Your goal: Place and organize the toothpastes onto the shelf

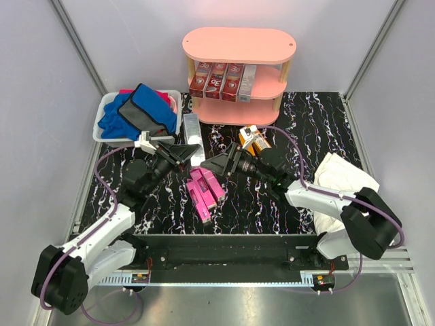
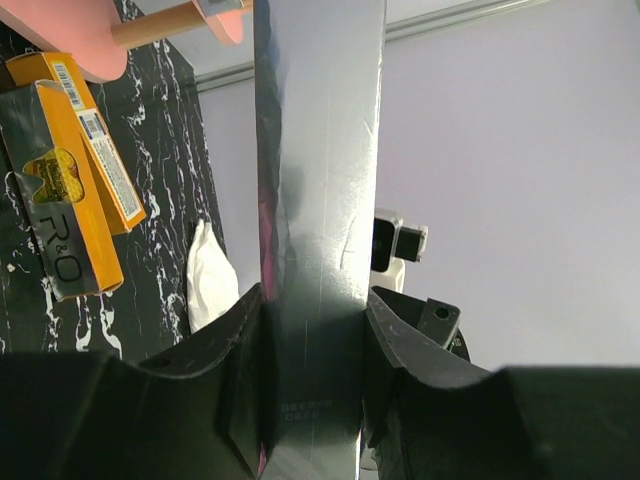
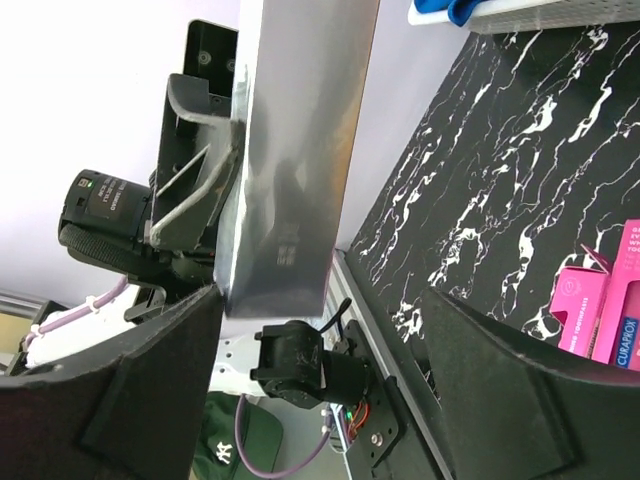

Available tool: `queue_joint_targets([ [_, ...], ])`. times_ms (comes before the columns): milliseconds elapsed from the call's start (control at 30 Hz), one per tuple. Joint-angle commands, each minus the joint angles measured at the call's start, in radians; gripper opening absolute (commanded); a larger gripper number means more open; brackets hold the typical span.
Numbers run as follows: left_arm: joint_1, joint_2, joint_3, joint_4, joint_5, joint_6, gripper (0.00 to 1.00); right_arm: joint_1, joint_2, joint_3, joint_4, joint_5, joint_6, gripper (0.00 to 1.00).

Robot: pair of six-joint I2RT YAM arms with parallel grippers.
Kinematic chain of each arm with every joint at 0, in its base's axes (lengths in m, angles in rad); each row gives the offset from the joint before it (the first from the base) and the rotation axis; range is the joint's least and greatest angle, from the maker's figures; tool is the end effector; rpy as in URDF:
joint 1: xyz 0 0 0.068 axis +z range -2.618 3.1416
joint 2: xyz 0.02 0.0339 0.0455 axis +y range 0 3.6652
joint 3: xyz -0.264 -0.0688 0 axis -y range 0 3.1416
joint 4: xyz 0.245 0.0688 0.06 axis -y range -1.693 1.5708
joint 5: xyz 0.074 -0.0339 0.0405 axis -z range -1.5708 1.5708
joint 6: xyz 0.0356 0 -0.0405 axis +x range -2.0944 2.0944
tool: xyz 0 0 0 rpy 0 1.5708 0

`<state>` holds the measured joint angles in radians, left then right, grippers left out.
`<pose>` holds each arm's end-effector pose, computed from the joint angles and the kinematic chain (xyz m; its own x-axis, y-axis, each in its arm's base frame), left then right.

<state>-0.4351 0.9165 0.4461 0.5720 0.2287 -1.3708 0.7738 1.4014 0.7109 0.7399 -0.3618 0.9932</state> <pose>0.1898 -0.0971 0.2764 -0.5845 -0.7809 -0.2202 0.2123 0.1147 -0.9704 0.2127 0.2255 0.2692 -0.7401 0.3723 -0.5600 -0.5245 0.2014 0.8272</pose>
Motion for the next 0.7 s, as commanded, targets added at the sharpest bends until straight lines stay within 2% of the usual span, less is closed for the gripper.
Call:
queue_joint_targets([
  [0, -0.016, -0.001, 0.022, 0.104, 0.055, 0.002, 0.35, 0.008, 0.044, 0.045, 0.108, -0.038, 0.004, 0.74],
  [67, -0.028, 0.007, 0.022, 0.103, 0.06, 0.003, 0.36, 0.009, 0.063, 0.061, 0.122, -0.068, 0.009, 0.68],
  [100, -0.03, 0.01, 0.025, 0.109, 0.061, 0.004, 0.37, 0.009, 0.068, 0.062, 0.128, -0.075, 0.012, 0.61],
  [200, -0.039, 0.024, 0.026, 0.115, 0.067, 0.01, 0.39, 0.009, 0.07, 0.064, 0.147, -0.098, 0.005, 0.52],
  [333, -0.039, 0.027, 0.031, 0.117, 0.083, 0.018, 0.46, 0.009, 0.054, 0.084, 0.08, -0.126, -0.033, 0.33],
  [367, -0.039, 0.022, 0.034, 0.097, 0.084, 0.038, 0.51, 0.009, 0.045, 0.094, 0.063, -0.137, -0.047, 0.32],
  [433, -0.039, 0.002, 0.066, 0.05, 0.084, 0.077, 0.68, 0.008, 0.03, 0.116, -0.026, -0.173, -0.106, 0.28],
  [500, -0.037, -0.033, 0.101, -0.071, 0.078, 0.189, 0.83, 0.009, 0.019, 0.15, -0.091, -0.199, -0.183, 0.27],
  [567, -0.037, -0.059, 0.149, -0.197, 0.043, 0.309, 0.89, 0.009, 0.004, 0.177, -0.167, -0.253, -0.246, 0.26],
  [667, -0.033, -0.119, 0.164, -0.267, 0.018, 0.415, 0.93, 0.007, -0.018, 0.208, -0.263, -0.313, -0.318, 0.25],
])
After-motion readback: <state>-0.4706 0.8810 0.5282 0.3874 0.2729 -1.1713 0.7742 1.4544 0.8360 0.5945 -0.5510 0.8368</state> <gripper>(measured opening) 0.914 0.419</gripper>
